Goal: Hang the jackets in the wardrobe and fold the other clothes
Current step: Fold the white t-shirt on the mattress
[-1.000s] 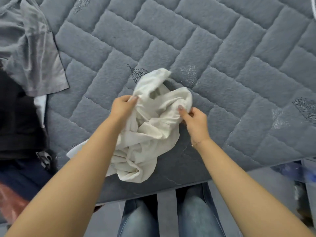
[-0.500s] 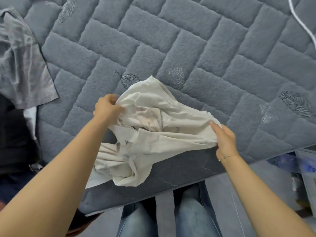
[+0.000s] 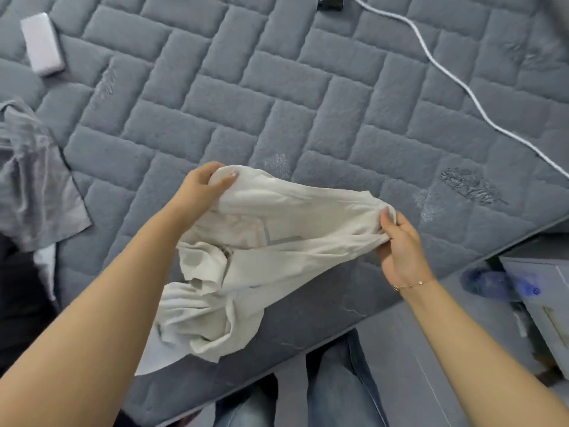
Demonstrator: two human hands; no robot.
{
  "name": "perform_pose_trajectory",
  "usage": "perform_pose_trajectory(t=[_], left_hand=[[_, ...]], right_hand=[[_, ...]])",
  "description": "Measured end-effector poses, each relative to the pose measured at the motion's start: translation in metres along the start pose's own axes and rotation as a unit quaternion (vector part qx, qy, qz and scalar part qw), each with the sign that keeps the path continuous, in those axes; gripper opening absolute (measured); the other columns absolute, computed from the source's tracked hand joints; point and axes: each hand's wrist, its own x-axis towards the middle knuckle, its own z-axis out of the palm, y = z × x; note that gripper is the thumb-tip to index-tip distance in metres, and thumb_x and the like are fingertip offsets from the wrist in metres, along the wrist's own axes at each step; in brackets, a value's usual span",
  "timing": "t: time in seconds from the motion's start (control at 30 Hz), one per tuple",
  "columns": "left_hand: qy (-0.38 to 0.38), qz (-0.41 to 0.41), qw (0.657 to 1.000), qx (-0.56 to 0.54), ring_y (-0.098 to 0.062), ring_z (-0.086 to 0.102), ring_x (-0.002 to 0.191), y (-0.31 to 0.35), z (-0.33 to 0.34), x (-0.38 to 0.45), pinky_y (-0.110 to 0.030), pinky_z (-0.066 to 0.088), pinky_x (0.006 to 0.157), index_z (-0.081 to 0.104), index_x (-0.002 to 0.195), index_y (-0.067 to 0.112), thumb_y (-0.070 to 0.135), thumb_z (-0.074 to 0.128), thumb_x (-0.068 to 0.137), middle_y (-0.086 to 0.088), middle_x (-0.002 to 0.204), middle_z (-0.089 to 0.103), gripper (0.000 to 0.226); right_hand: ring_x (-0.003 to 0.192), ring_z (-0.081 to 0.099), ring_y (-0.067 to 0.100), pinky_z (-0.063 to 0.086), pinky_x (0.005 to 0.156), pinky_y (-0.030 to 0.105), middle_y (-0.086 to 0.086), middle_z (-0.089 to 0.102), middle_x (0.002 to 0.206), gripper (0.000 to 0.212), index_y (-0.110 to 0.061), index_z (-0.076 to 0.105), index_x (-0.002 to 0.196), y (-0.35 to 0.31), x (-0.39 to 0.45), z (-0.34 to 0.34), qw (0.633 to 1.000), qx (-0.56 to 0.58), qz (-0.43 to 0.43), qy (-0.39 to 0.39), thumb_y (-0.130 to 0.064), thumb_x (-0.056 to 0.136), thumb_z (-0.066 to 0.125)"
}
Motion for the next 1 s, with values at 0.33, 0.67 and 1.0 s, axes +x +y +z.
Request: perform_pose_trajectory(t=[0.33, 0.67, 1.0], left_hand=[[-0.018, 0.279, 0.958, 0.066, 0.005, 0.044, 0.056, 0.182, -0.084, -0.14, -0.011, 0.036, 0.05, 0.049, 0.088, 0.016, 0.034, 0.062, 0.095, 0.009, 0.073, 0.049, 0.023], [-0.059, 0.386, 0.912, 0.125, -0.012, 0.052, 0.074, 0.39, -0.171, -0.287, -0.028, 0.039, 0.069, 0.072, 0.09, 0.008, 0.057, 0.066, 0.082, 0.003, 0.075, 0.061, 0.05], [0.259, 0.528, 0.745, 0.315, -0.018, 0.043, 0.052, 0.505, -0.193, -0.386, -0.029, 0.023, 0.047, 0.037, 0.052, 0.02, 0.076, 0.041, 0.084, 0.007, 0.05, 0.043, 0.065]], right_hand=[[0.101, 0.065, 0.018, 0.052, 0.085, 0.03, 0.007, 0.069, 0.116, 0.03, -0.009, 0.062, 0.122, -0.155, -0.21, -0.008, 0.983, 0.012, -0.181, 0.031, -0.019, 0.104, 0.04], [0.065, 0.058, 0.003, 0.047, 0.062, 0.018, -0.007, 0.066, 0.074, 0.026, -0.006, 0.063, 0.089, -0.345, -0.416, -0.015, 0.891, -0.114, -0.415, 0.145, -0.015, 0.104, 0.043], [0.059, 0.037, 0.013, 0.029, 0.057, 0.028, -0.004, 0.039, 0.06, 0.033, -0.013, 0.044, 0.073, -0.465, -0.555, -0.041, 0.641, -0.318, -0.639, 0.281, -0.029, 0.102, 0.048]])
